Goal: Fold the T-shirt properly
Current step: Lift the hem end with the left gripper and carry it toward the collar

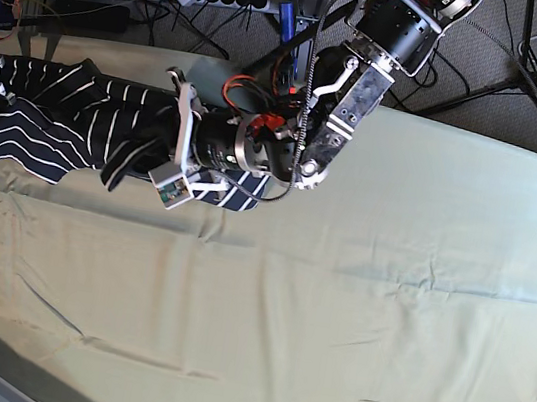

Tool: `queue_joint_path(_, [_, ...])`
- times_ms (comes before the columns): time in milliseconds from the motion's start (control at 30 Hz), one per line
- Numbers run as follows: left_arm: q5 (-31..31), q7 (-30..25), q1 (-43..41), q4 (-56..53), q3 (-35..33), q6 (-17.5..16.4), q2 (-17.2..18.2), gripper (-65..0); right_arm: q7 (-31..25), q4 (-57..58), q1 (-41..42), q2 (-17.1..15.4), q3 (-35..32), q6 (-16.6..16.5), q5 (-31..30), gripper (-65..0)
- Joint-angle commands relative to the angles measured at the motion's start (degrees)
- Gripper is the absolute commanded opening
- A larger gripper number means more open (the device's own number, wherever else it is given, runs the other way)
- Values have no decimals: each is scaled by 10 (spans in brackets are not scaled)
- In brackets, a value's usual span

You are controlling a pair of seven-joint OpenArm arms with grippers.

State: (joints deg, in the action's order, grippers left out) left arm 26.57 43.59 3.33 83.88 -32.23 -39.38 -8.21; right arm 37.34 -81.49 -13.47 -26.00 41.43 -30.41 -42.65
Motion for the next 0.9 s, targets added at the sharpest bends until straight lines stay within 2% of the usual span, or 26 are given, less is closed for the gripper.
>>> queue_joint_path(0, [10,-14,10,8,-4,-6,-8,-482,-12,-10,4,-14,4,17,-13,-650])
queue_joint_path(67, [9,-14,10,8,-7,-6,-8,-379,-12,-10,4,-14,4,17,-13,-650])
queue_joint_path(133, [0,-17,12,8,-7,-5,-8,-346,-12,-10,4,-14,4,17,-13,-650])
queue_joint_path(400, [-1,-45,16,8,-12,-3,-8,-347,-10,-10,4,-14,4,17,-13,-650])
queue_joint_path(600, [56,-46,16,13,-24,-3,-8,-347,-11,-10,4,-14,4,17,-13,-650])
queue_joint_path(867, [43,-39,16,69,-32,-3,-8,-349,-11,-10,4,-14,4,17,-13,-650])
